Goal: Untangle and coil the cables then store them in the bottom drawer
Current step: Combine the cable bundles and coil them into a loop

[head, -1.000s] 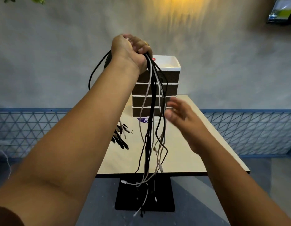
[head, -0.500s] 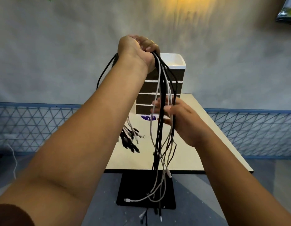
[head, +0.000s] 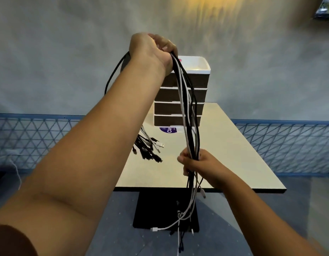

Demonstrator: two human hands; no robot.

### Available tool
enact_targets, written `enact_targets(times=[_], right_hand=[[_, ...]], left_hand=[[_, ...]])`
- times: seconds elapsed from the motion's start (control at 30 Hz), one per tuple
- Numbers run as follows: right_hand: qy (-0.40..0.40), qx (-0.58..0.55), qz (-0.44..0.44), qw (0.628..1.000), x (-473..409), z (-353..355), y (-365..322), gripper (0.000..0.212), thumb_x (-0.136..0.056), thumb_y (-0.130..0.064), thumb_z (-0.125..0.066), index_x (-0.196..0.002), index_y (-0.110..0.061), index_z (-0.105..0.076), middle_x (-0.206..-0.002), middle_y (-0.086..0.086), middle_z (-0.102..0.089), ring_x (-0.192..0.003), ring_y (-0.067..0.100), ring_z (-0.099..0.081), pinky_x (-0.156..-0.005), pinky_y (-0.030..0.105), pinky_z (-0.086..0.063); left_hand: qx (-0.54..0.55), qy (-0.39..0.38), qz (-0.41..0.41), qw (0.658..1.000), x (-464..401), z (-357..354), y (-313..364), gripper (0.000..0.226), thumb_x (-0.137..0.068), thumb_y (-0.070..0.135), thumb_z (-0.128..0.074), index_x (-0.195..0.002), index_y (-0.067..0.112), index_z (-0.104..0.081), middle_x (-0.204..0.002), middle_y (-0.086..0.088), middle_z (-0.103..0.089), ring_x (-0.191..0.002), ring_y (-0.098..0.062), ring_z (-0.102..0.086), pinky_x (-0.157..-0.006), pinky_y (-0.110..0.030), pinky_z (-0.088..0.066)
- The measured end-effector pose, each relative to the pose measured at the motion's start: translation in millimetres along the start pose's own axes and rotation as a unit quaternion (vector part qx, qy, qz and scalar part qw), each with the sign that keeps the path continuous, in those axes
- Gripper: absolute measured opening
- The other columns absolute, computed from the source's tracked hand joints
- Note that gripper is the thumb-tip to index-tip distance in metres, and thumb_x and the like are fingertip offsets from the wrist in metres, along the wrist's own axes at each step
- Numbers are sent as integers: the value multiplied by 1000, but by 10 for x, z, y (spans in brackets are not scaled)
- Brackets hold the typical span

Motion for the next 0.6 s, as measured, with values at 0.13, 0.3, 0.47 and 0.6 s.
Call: enact_targets(times=[0.13,0.3,0.47,0.6], right_hand=[[-37,6,5,999,44,182,-231,72,-70,-44,-74,-134,-24,-49,-127,-3,-61,-112,4,-61,-99,24,-47],[64,-96,127,985,-57,407,-976,78,-71,-49,-75,-139,-24,-47,-130,3,-62,-120,20,-60,-102,42,-45],[40,-114,100,988,-107,326,-1132,15,-89,-8,-64,-101,0,-61,-79,12,-64,-73,25,-67,-78,38,-55],[17,-88,67,994,-131,359,-1167,3,-92,-7,-60,-94,-6,-61,-67,7,-63,-68,25,-67,-81,43,-56]], left_hand=[[6,-11,15,1000,-78,94,-158,45,-83,2,-30,-41,15,-27,-35,2,-21,-27,-12,-17,-36,-10,-20],[-17,-28,54,998,-84,204,-442,35,-86,8,-31,-53,19,-27,-39,6,-22,-28,-10,-16,-35,-14,-15],[-44,-44,70,996,-32,261,-529,32,-85,9,-31,-55,20,-27,-40,6,-23,-30,-10,-16,-35,-16,-17],[-35,-46,73,996,-15,331,-575,32,-86,9,-32,-56,19,-29,-40,5,-25,-30,-11,-18,-37,-17,-20]])
Point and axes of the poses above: each hand's wrist, its own x-axis away from the middle knuckle, its own z-axis out of the back of the hand, y = z × x, the point moved 5 cm from there along -x, towards the middle knuckle
